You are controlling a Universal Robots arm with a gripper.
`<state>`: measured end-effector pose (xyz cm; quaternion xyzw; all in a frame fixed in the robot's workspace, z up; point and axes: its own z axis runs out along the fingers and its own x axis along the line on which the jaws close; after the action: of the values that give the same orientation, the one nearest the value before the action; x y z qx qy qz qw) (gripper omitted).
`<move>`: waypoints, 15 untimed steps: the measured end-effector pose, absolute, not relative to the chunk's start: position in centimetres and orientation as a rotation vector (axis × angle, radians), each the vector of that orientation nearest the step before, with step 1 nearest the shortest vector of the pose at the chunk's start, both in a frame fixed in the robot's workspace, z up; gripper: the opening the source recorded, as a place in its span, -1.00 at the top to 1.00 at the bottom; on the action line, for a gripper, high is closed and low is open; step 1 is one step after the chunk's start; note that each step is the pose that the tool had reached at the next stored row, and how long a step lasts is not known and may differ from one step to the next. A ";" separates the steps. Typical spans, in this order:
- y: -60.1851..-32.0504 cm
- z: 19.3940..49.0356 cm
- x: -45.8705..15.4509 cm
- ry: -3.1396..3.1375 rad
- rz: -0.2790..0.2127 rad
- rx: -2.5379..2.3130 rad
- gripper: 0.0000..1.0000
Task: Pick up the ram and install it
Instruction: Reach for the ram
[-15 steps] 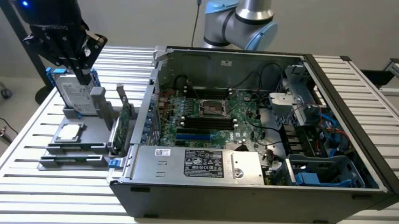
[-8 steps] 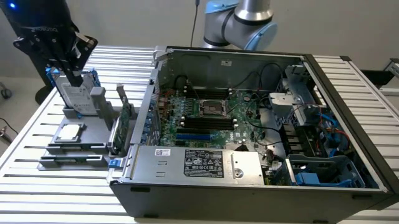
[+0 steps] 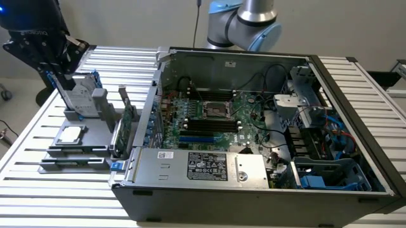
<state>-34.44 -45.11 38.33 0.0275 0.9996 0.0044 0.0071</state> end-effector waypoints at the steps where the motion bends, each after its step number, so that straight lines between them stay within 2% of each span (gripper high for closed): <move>1: -45.1 38.3 -34.7 3.127 0.013 0.085 0.79; 15: -45.2 37.5 -37.6 3.138 -0.006 0.078 0.79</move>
<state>-37.56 -45.23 37.53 0.0247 0.9997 -0.0020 0.0015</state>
